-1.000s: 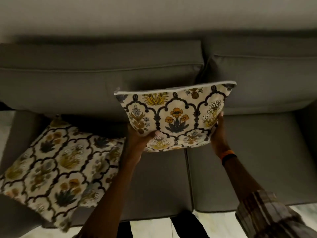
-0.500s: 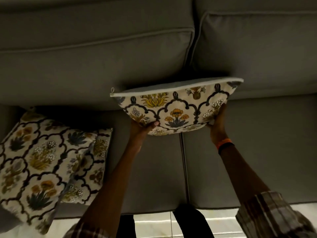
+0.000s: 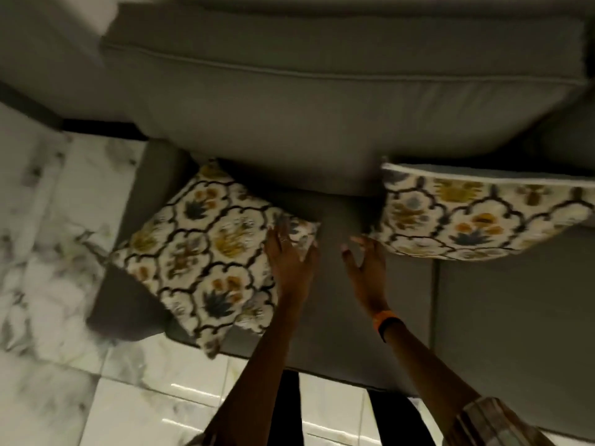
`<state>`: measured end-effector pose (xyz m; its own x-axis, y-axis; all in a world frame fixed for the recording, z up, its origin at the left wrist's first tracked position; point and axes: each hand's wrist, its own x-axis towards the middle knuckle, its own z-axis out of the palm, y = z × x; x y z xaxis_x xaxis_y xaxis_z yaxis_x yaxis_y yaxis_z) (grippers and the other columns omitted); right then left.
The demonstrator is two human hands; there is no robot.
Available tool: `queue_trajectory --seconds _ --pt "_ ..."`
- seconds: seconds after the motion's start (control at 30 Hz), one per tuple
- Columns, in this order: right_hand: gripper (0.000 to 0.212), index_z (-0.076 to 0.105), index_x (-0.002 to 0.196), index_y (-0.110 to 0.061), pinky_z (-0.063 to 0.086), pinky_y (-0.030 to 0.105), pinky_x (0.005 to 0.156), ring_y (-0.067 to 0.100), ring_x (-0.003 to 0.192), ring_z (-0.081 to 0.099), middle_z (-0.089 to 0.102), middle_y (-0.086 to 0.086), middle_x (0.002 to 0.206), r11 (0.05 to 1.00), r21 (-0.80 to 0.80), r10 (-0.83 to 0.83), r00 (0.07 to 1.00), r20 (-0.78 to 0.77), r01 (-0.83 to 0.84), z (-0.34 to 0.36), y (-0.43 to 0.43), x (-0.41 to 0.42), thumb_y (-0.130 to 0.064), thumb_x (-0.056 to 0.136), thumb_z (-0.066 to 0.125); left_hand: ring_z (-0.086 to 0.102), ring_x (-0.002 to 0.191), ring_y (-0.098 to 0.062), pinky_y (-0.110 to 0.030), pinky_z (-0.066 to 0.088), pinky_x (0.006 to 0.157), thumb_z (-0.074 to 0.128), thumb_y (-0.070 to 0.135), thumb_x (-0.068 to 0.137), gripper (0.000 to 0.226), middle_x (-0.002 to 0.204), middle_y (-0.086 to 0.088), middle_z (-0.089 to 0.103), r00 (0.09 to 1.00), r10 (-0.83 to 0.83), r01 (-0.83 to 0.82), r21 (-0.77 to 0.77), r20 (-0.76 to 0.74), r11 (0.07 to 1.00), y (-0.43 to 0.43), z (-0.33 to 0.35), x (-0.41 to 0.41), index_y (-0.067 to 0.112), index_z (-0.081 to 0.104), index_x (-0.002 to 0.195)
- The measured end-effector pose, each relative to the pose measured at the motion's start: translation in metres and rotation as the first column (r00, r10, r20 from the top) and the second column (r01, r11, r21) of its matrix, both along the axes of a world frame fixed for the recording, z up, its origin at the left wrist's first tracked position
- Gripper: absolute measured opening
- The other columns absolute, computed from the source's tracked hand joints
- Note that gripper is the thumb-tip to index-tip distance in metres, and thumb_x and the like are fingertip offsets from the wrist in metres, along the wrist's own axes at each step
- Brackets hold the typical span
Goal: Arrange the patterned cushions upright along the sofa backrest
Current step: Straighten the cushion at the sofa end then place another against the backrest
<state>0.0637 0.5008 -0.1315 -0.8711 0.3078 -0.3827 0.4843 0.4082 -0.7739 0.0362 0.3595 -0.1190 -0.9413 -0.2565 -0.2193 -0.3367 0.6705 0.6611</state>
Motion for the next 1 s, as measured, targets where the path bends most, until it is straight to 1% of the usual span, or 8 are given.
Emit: queue_trajectory --seconds 0.2,0.3,0.4,0.5,0.63,0.83,0.9,1.0 --pt "0.060 0.051 0.144 -0.021 0.049 0.046 0.108 0.030 0.135 0.051 0.047 0.011 0.148 0.971 0.017 0.240 0.960 -0.142 -0.240 0.021 -0.137 -0.095 -0.052 0.094 0.059 0.037 0.136 -0.048 -0.060 0.035 0.111 0.057 0.055 0.081 0.082 0.149 -0.027 0.038 0.892 0.438 -0.444 -0.039 -0.111 0.895 -0.187 -0.005 -0.001 0.005 0.039 0.144" --pt "0.082 0.034 0.157 -0.026 0.039 0.054 0.117 0.033 0.148 0.038 0.033 0.010 0.164 0.955 -0.006 0.297 0.954 0.035 -0.297 -0.005 -0.169 -0.142 -0.061 0.089 0.064 0.024 0.145 -0.046 -0.059 0.023 0.119 0.062 0.073 0.070 0.110 0.158 -0.024 0.024 0.714 0.681 -0.693 0.024 0.163 0.721 -0.248 -0.019 -0.006 0.011 0.024 0.153" --pt "0.124 0.015 0.163 -0.035 0.040 0.056 0.116 0.035 0.149 0.040 0.028 0.006 0.168 0.958 -0.179 0.261 0.940 0.219 -0.224 -0.042 -0.186 -0.178 -0.087 0.063 0.068 0.027 0.146 -0.041 -0.054 0.030 0.118 0.072 0.072 0.065 0.125 0.161 -0.019 0.020 0.503 0.722 -0.864 0.258 0.475 0.432 -0.285 -0.040 -0.014 0.017 0.008 0.157" --pt "0.107 0.026 0.162 -0.024 0.044 0.041 0.110 0.030 0.144 0.047 0.041 0.005 0.162 0.937 -0.265 0.306 0.904 0.299 -0.229 -0.046 -0.198 -0.186 -0.064 0.077 0.078 0.040 0.141 -0.039 -0.056 0.037 0.115 0.075 0.084 0.039 0.147 0.160 -0.013 0.032 0.438 0.658 -0.890 0.401 0.613 0.219 -0.299 -0.060 -0.013 0.027 0.009 0.157" --pt "0.074 0.048 0.151 -0.022 0.045 0.033 0.094 0.020 0.114 0.059 0.060 0.001 0.140 0.910 -0.381 0.296 0.898 0.326 -0.162 -0.028 -0.191 -0.181 -0.056 0.089 0.070 0.038 0.143 -0.034 -0.046 0.027 0.120 0.078 0.061 0.071 0.107 0.156 -0.011 0.040 0.489 0.752 -0.863 0.370 0.441 0.345 -0.278 -0.047 -0.017 0.018 0.025 0.154" --pt "0.039 0.071 0.123 -0.037 0.053 0.044 0.107 0.013 0.119 0.070 0.076 -0.010 0.123 0.864 -0.503 -0.028 0.999 0.022 0.035 0.019 -0.124 -0.104 -0.061 0.098 0.053 0.053 0.121 -0.015 -0.024 0.047 0.103 0.077 0.030 0.084 0.077 0.131 0.005 0.052 0.641 0.755 -0.693 0.528 0.139 0.491 -0.220 0.004 -0.003 0.015 0.037 0.148" --pt "0.053 0.067 0.133 -0.028 0.051 0.049 0.110 0.017 0.123 0.069 0.074 -0.003 0.131 0.818 -0.563 -0.182 0.981 -0.062 0.116 0.033 -0.087 -0.077 -0.064 0.097 0.051 0.054 0.119 -0.008 -0.009 0.048 0.092 0.075 0.023 0.086 0.076 0.134 0.005 0.048 0.695 0.718 -0.592 0.595 0.035 0.543 -0.188 0.026 0.002 0.013 0.033 0.150" --pt "0.070 0.045 0.154 -0.018 0.043 0.052 0.117 0.027 0.139 0.056 0.058 0.008 0.151 0.754 -0.632 -0.351 0.924 -0.152 0.182 0.053 -0.020 -0.044 -0.063 0.101 0.037 0.046 0.131 -0.011 -0.031 0.044 0.110 0.083 0.056 0.066 0.110 0.147 0.001 0.041 0.719 0.692 -0.499 0.739 0.063 0.453 -0.126 0.048 0.018 0.022 0.022 0.151"
